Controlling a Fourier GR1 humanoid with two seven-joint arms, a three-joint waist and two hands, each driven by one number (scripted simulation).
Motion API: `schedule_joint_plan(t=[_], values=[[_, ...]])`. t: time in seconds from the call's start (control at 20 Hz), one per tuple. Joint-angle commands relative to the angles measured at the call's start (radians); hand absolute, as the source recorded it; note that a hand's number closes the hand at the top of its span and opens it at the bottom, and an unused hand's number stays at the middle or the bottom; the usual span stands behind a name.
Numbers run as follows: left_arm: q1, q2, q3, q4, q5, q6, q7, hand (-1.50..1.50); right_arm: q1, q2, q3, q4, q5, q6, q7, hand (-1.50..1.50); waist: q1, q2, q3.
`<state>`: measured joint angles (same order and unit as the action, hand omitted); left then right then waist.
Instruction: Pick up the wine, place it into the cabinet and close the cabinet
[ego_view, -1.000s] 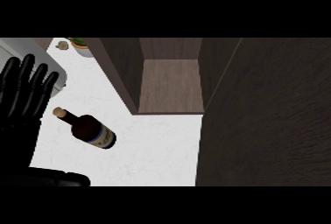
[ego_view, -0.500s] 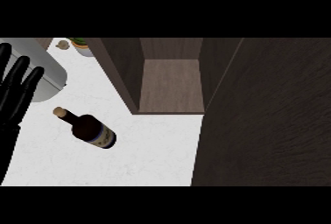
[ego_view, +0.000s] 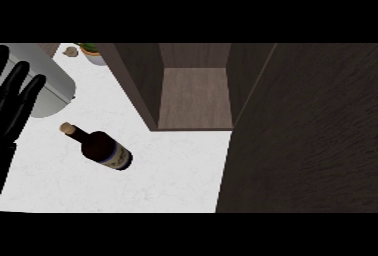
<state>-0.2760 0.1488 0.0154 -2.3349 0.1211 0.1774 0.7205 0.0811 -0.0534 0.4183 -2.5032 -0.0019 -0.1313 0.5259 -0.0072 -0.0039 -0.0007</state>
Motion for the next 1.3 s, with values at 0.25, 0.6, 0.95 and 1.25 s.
schedule_joint_plan(t=[0.25,0.6,0.95,1.25], values=[[-0.016,0.000,0.032,0.087,-0.006,0.002,-0.020,-1.50,-0.049,-0.021,0.127,-0.175,0.187,-0.093,0.159,-1.50,-0.008,-0.001,-0.002],[0.015,0.004,0.029,0.153,-0.029,-0.027,-0.080,-1.50,-0.043,-0.073,0.106,-0.194,0.166,-0.130,0.149,-1.50,-0.013,0.000,-0.001],[0.134,0.005,0.101,0.218,0.065,-0.122,-0.242,-1.50,-0.054,-0.136,0.031,-0.236,0.087,-0.133,0.176,-1.50,-0.007,0.001,-0.001],[0.193,-0.043,0.042,0.312,-0.023,-0.123,-0.371,-1.50,-0.129,-0.118,0.111,-0.218,0.176,-0.198,0.235,-1.50,-0.006,-0.001,-0.002]])
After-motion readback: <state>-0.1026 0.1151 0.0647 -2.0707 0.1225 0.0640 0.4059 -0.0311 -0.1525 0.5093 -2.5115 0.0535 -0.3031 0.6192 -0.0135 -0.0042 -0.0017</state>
